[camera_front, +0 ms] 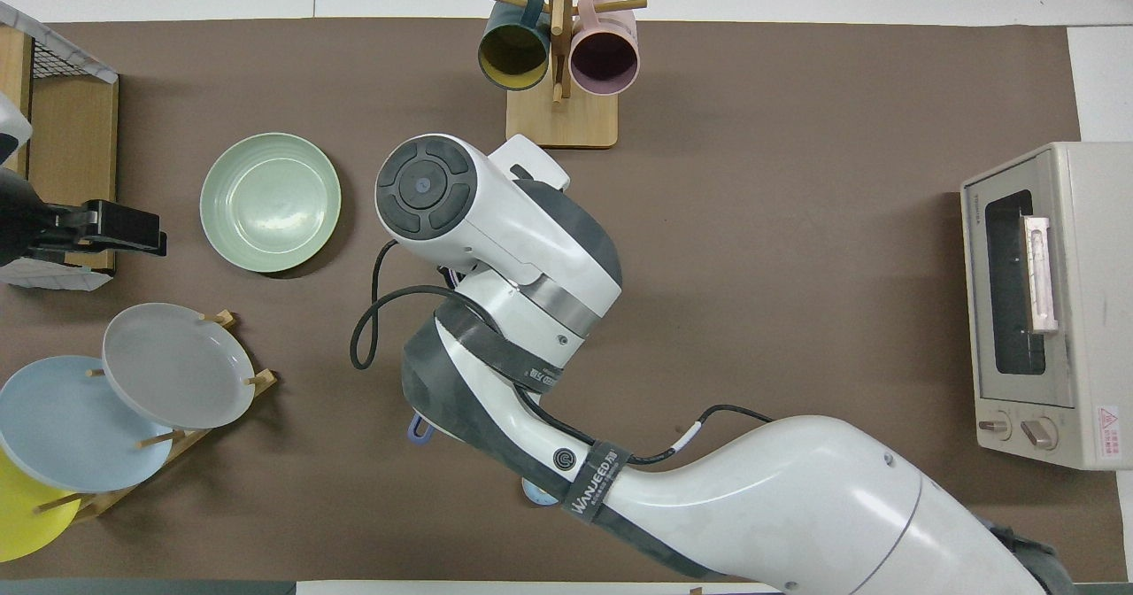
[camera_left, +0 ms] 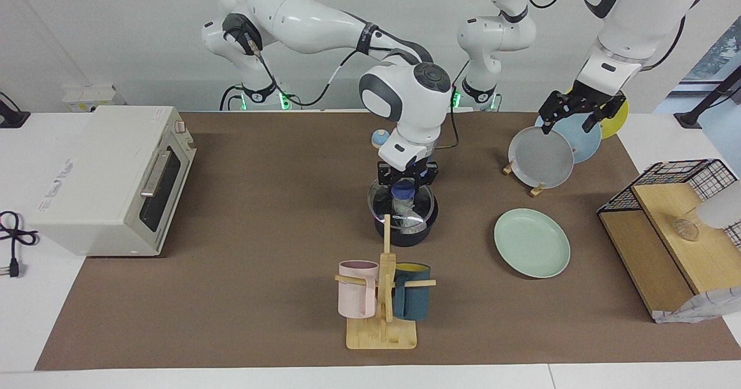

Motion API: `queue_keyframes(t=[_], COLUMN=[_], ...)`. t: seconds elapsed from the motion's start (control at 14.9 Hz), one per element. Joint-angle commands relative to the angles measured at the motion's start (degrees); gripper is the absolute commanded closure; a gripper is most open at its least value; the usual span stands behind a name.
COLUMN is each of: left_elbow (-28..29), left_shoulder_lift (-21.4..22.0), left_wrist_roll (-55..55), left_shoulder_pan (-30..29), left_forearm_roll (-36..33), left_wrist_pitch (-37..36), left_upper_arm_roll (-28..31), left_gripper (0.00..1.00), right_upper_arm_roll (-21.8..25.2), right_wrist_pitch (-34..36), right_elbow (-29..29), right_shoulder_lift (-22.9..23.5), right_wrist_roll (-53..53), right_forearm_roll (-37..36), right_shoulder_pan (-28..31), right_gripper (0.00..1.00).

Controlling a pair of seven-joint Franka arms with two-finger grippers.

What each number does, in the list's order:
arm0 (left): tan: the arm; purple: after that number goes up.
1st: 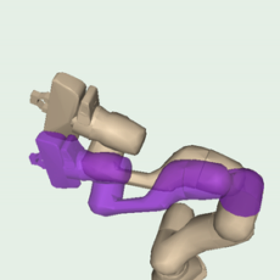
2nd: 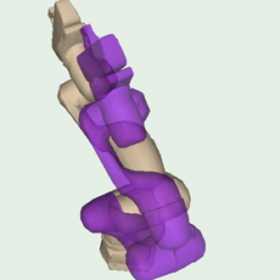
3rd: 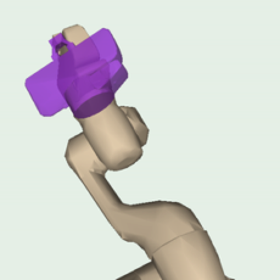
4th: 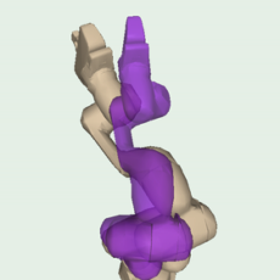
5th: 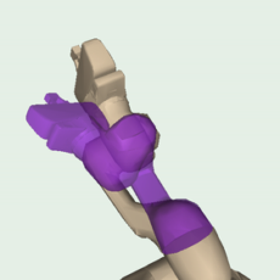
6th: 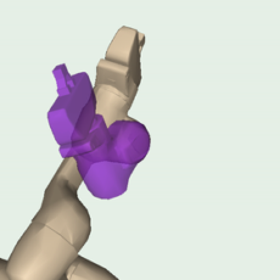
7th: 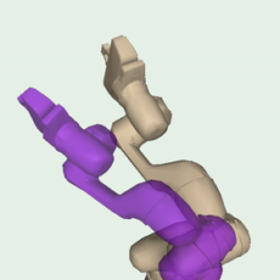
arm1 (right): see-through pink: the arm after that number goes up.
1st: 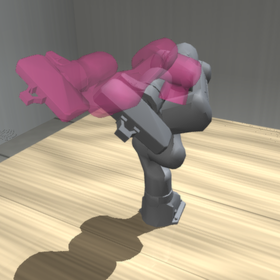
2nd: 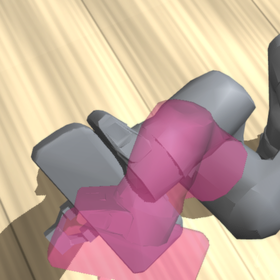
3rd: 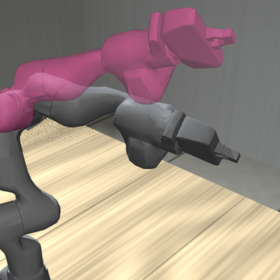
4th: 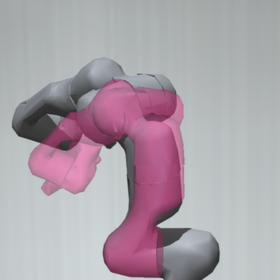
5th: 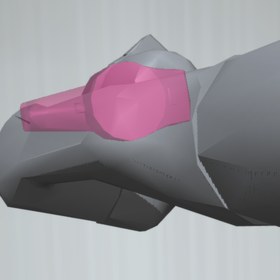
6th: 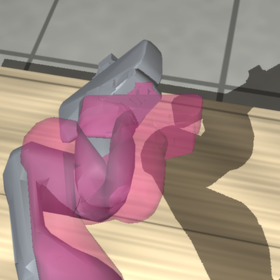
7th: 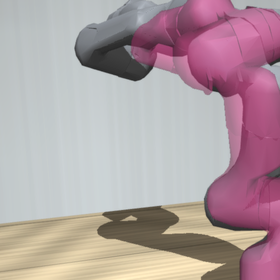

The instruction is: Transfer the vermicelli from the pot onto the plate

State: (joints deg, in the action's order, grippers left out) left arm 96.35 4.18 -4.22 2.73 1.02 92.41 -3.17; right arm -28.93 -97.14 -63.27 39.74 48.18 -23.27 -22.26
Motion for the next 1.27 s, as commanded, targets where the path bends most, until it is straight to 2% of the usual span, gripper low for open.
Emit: queue_keyframes(t=[0.0,0.2,0.4,0.54,0.74,0.87,1.07,1.21], left_elbow=[0.85,1.12,1.82,2.00,1.39,1.29,1.99,1.82], left_shoulder_lift=[0.91,0.74,-0.14,-2.76,-8.12,-13.12,-17.97,-19.64], left_wrist_roll=[0.00,-1.22,-5.51,-9.73,-19.12,-27.99,-34.18,-34.89], left_shoulder_pan=[0.17,0.70,3.85,7.62,12.63,17.64,21.87,23.11], left_forearm_roll=[-0.49,-0.49,-0.49,-0.49,1.78,2.14,2.23,2.23], left_wrist_pitch=[1.36,2.77,4.96,7.77,13.21,19.96,26.84,27.47], left_upper_arm_roll=[0.10,-0.08,-0.17,-0.17,-0.17,-0.08,-0.17,-0.17], left_gripper=[0.00,0.00,0.00,0.00,0.00,0.00,0.00,0.00], right_upper_arm_roll=[-0.96,-0.69,-0.61,0.00,8.94,14.31,19.42,21.97], right_wrist_pitch=[3.88,4.58,6.26,6.17,5.12,5.03,2.14,-3.12], right_elbow=[2.01,0.53,-4.73,-10.17,-18.00,-21.17,-28.10,-34.25], right_shoulder_lift=[-2.81,-7.46,-12.65,-16.78,-23.11,-25.66,-29.27,-31.55], right_wrist_roll=[-5.88,-11.06,-19.24,-25.03,-33.02,-40.49,-45.35,-47.37], right_forearm_roll=[1.91,9.02,9.64,11.39,18.06,19.66,21.07,21.16], right_shoulder_pan=[2.47,8.97,14.24,17.85,18.48,18.48,18.74,18.92], right_gripper=[0.80,0.82,0.82,0.82,0.82,0.82,0.82,0.82])
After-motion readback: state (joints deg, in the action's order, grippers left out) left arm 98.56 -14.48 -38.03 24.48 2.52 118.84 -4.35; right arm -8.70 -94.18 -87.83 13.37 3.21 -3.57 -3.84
